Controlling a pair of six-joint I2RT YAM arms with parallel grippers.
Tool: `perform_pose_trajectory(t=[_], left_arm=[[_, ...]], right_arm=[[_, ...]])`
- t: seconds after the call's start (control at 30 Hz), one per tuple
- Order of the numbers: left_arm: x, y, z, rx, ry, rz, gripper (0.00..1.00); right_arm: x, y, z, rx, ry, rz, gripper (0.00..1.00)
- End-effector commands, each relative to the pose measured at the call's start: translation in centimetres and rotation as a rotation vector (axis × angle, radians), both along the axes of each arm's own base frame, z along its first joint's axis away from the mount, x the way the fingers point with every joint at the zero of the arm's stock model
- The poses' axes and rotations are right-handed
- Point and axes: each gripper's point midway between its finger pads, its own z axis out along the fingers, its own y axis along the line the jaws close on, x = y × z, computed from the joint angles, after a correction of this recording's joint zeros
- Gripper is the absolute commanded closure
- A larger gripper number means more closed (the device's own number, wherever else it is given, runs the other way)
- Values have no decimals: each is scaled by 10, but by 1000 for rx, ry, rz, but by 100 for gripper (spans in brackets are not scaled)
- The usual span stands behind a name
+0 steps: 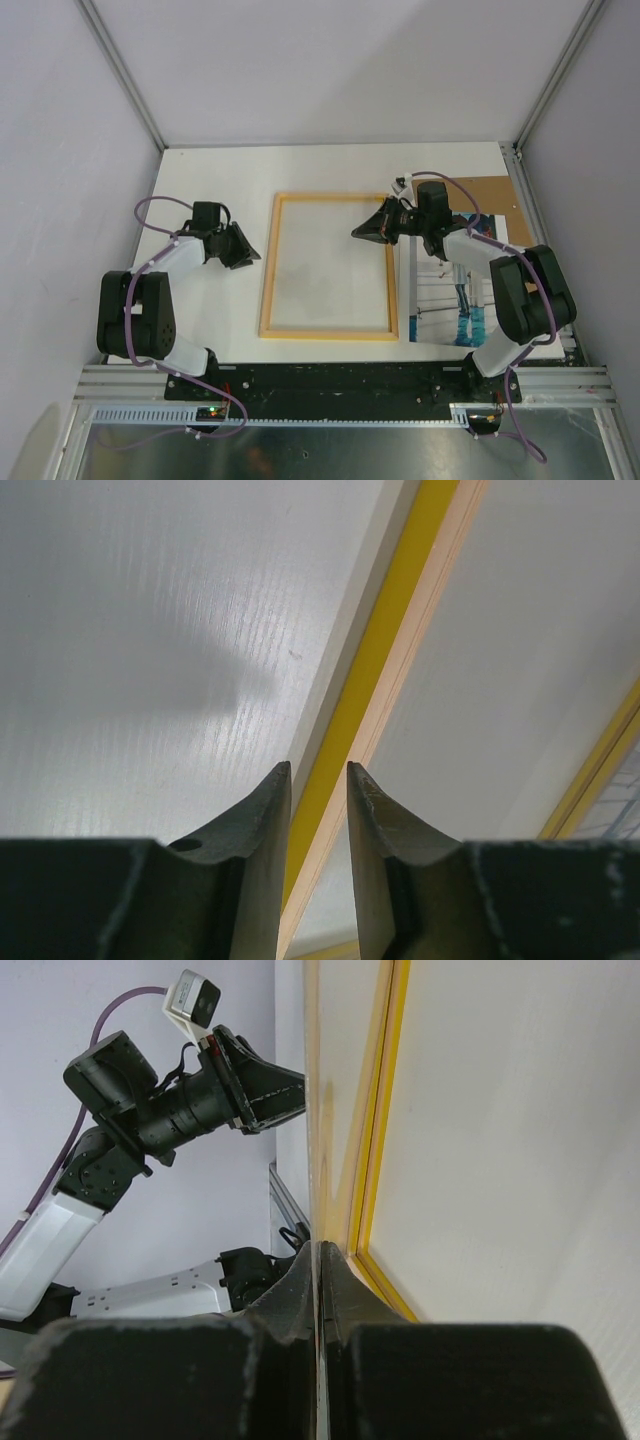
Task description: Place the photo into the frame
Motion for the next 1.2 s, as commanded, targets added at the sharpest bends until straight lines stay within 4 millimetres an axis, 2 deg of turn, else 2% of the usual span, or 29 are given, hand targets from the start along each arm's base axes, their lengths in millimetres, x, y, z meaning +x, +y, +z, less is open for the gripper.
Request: perform_pose_trajectory(t=[0.0, 0.67, 1.17], left_arm=[[1, -1, -1, 1, -18, -28, 67], [0, -2, -2, -3, -15, -33, 67], [-2, -6, -8, 0, 6, -38, 67]], right_arm=[[2, 5, 7, 33, -38, 28, 100], [4, 7, -13, 14, -16, 35, 100], [2, 8, -20, -6, -15, 43, 100]])
